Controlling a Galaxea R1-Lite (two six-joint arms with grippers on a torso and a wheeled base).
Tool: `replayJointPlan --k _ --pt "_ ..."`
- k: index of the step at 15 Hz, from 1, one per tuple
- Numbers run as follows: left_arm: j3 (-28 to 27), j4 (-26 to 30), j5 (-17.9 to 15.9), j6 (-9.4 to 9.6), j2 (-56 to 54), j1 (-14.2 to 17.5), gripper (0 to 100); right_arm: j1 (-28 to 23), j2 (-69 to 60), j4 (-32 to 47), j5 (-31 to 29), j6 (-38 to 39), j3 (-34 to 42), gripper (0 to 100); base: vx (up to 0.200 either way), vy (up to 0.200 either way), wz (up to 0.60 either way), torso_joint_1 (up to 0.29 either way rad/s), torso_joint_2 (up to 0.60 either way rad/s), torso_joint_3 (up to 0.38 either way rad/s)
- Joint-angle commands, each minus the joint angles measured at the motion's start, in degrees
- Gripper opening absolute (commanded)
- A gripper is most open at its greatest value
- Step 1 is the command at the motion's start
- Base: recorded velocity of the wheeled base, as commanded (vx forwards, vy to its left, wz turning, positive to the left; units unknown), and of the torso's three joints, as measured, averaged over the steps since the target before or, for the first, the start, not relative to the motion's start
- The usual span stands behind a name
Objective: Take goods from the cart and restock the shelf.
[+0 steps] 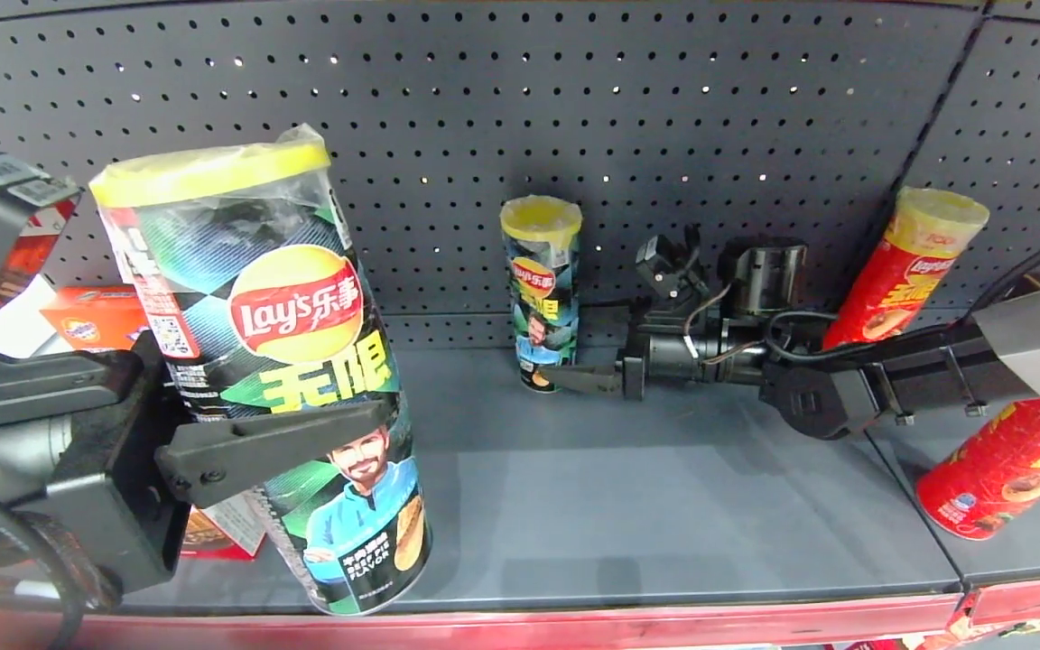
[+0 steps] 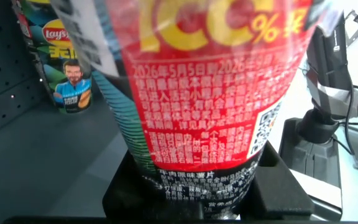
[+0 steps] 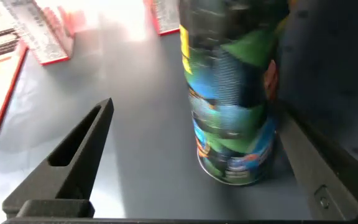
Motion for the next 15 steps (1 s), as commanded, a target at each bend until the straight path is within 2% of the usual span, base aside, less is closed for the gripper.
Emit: replayJointPlan --k 1,6,8,11,14,15 --pt "0.0 0.0 0.0 -0.01 0.0 0.0 0 0.4 -1.9 0.0 -0.1 -0.1 1.7 100 0.000 0.000 0.00 0.000 0.00 0.000" --pt "0.1 0.0 0.0 -0.01 0.0 -0.1 0 0.2 -0.5 0.0 -2.7 -0.1 1.5 100 0.000 0.000 0.00 0.000 0.00 0.000" --pt "0.1 0.0 0.0 -0.01 -0.1 -0.1 0 0.3 1.4 0.0 -3.3 -0.1 -0.7 100 0.000 0.000 0.00 0.000 0.00 0.000" --pt "0.2 0.0 0.0 -0.01 0.0 -0.1 0 1.6 5.1 0.0 -9.1 0.5 -5.4 100 0.000 0.000 0.00 0.000 0.00 0.000" --pt "0.8 0.0 0.0 -0.01 -0.1 -0.1 0 2.7 7.2 0.1 -9.6 0.5 -8.2 100 0.000 0.000 0.00 0.000 0.00 0.000" --pt "1.3 0.0 0.0 -0.01 -0.3 0.0 0 3.5 8.9 0.0 -11.8 1.6 -10.7 100 0.000 0.000 0.00 0.000 0.00 0.000"
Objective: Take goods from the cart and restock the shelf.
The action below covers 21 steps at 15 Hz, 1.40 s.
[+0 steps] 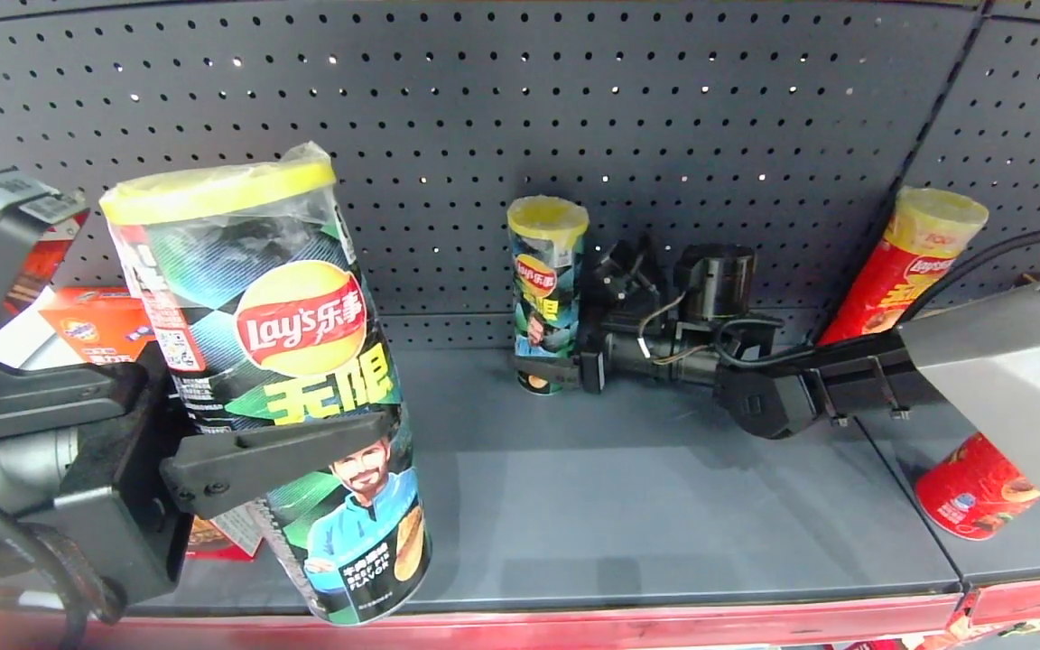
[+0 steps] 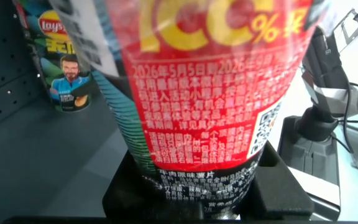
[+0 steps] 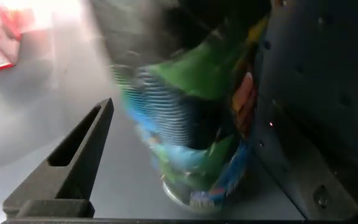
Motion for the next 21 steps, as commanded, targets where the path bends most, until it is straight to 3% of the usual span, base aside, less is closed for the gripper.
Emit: replayJointPlan --k 1,2,3,8,15,18,21 --pt "0.6 0.0 0.0 -0.01 -0.2 0.1 0 1.0 2.9 -0.4 -1.3 1.1 -2.8 100 0.000 0.000 0.00 0.000 0.00 0.000" --pt "0.6 0.0 0.0 -0.01 -0.2 0.1 0 1.0 2.9 -1.5 -1.0 1.2 -2.8 100 0.000 0.000 0.00 0.000 0.00 0.000" --pt "0.7 0.0 0.0 -0.01 -0.3 0.1 0 1.1 2.9 -2.3 -1.1 1.4 -2.8 0 0.000 0.000 0.00 0.000 0.00 0.000" --pt "0.7 0.0 0.0 -0.01 -0.2 0.1 0 0.8 0.4 -2.5 -1.3 1.4 0.2 0 0.000 0.000 0.00 0.000 0.00 0.000" --pt "2.3 0.0 0.0 -0.01 -1.0 0.1 0 3.1 -13.0 -3.8 -0.6 1.4 13.1 0 0.000 0.000 0.00 0.000 0.00 0.000" --pt "2.3 0.0 0.0 -0.01 -1.3 0.1 0 5.6 -18.0 -8.0 -0.6 1.0 22.2 0 0.000 0.000 0.00 0.000 0.00 0.000" --pt "2.4 0.0 0.1 -0.10 -1.3 0.2 0 8.6 -20.6 -17.5 -0.9 0.3 35.9 0 0.000 0.000 0.00 0.000 0.00 0.000"
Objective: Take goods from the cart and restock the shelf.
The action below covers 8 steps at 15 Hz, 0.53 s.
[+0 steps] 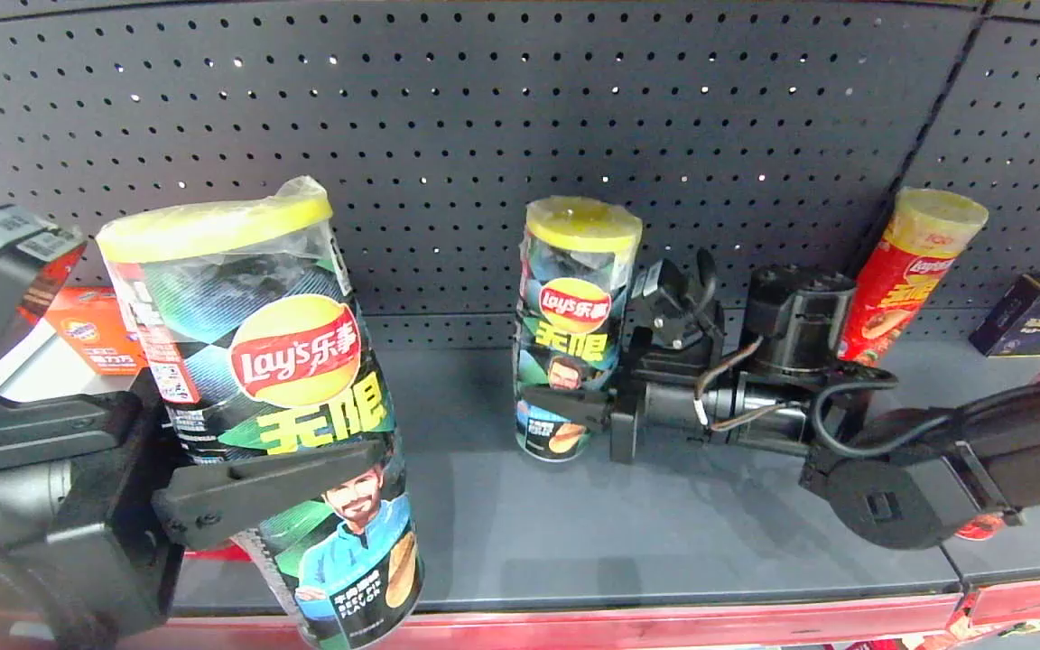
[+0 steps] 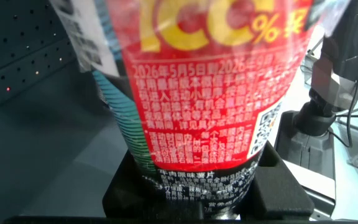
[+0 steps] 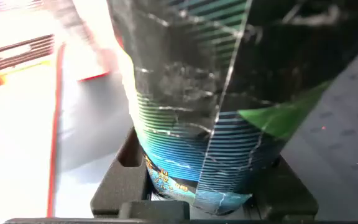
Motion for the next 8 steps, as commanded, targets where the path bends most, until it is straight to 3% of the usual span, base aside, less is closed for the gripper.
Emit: replayJointPlan --k 1,8 --pt "-0.1 0.0 0.0 -0.10 0.0 0.0 0 1.6 -3.1 -4.5 -0.3 -0.5 9.0 0 0.000 0.000 0.00 0.000 0.00 0.000" --pt "-0.1 0.0 -0.1 -0.10 0.0 0.0 0 1.3 -1.0 -8.1 -0.5 -0.5 13.3 0 0.000 0.000 0.00 0.000 0.00 0.000"
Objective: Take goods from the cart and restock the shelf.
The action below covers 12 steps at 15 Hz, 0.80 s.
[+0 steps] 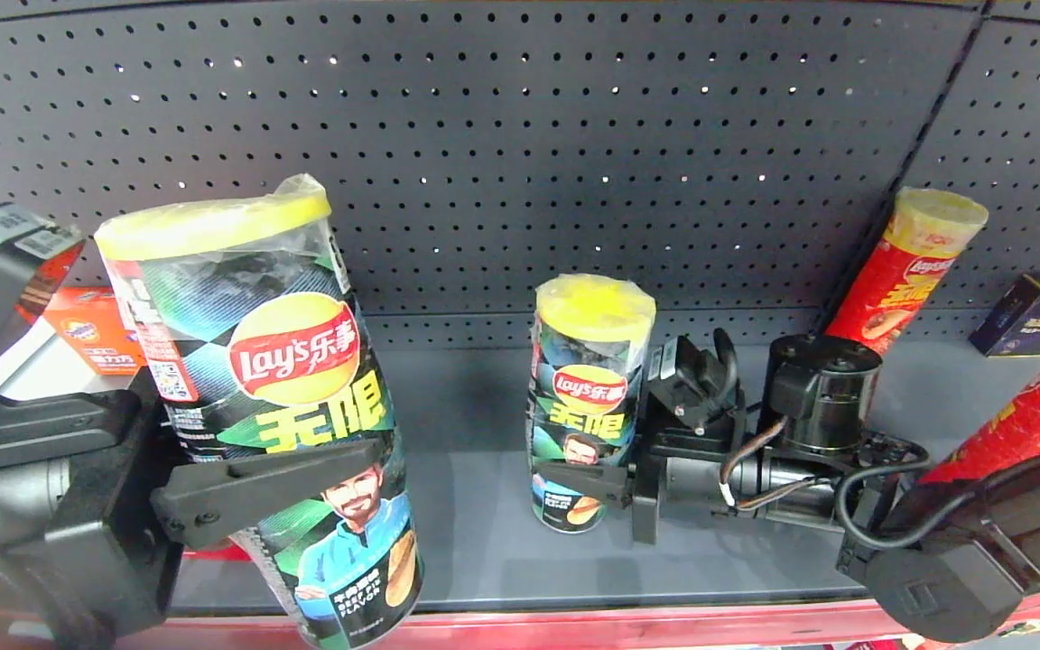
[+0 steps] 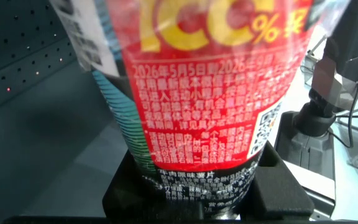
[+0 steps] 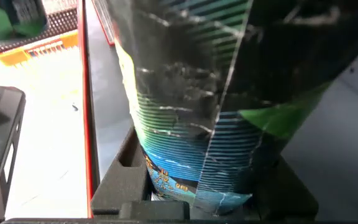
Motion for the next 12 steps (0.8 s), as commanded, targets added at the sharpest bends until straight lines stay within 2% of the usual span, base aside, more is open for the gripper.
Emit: replayJointPlan --k 1,5,12 --pt "0.0 -0.1 0.0 -0.02 0.0 0.1 0 0.1 0.5 0.0 0.0 0.0 0.1 0 0.000 0.000 0.00 0.000 0.00 0.000" --pt "1.2 -0.1 -0.1 -0.02 0.0 0.8 0 0.5 0.6 0.5 0.1 -3.4 0.7 0 0.000 0.000 0.00 0.000 0.00 0.000" --pt "1.2 -0.1 0.0 -0.02 -0.1 0.8 0 1.3 0.8 0.2 0.0 -4.8 1.9 0 0.000 0.000 0.00 0.000 0.00 0.000"
